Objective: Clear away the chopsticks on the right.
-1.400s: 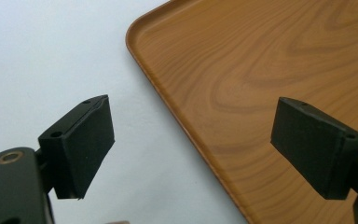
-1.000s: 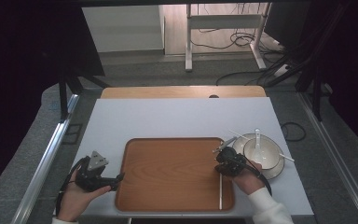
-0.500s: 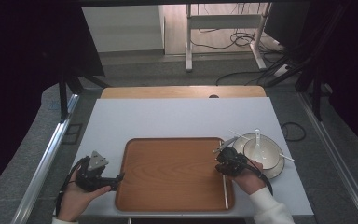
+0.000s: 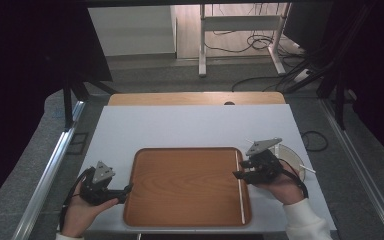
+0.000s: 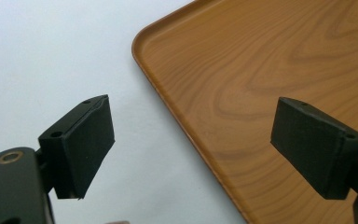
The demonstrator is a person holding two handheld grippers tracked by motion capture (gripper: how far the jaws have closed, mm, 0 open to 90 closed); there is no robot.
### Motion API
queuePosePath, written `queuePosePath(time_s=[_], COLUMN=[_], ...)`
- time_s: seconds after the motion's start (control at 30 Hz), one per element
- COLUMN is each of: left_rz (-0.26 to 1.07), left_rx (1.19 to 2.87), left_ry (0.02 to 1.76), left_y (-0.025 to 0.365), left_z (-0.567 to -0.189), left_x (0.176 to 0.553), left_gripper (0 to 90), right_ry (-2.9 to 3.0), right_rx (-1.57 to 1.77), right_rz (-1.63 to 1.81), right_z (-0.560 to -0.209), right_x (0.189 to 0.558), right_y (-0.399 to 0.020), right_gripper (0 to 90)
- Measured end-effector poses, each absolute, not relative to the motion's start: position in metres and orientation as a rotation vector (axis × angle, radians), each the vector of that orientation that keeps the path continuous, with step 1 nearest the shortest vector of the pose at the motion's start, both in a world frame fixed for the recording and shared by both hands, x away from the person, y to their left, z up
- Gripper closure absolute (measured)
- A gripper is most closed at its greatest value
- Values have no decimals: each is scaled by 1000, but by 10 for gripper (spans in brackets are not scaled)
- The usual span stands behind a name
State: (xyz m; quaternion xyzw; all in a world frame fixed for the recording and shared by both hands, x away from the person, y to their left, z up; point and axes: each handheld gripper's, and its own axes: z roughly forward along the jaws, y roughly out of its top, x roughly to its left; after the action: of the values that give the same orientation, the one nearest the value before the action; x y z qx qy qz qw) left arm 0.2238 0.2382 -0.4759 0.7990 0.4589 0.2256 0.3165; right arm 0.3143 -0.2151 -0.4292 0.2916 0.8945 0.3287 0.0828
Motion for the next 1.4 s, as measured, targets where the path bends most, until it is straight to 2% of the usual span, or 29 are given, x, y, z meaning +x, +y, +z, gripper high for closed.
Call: queuePosePath(time_s=[0.3, 0.57, 0.9, 1.4], left_rz=[591, 591, 589, 585], left_rx=[2097, 2104, 2096, 2110], left_ry=[1213, 1208, 1210, 1209], left_y=[239, 238, 237, 236], left_z=[-476, -477, -478, -479], left_x=[224, 225, 225, 225], left_gripper=[129, 129, 129, 129], right_ry=[2565, 2530, 2473, 2400], right_rx=[924, 930, 935, 1057], right_rz=[1013, 1023, 1005, 953], right_z=[-410, -392, -378, -376], right_x=[311, 307, 303, 307], right_y=[-239, -261, -283, -323], right_gripper=[392, 373, 376, 395])
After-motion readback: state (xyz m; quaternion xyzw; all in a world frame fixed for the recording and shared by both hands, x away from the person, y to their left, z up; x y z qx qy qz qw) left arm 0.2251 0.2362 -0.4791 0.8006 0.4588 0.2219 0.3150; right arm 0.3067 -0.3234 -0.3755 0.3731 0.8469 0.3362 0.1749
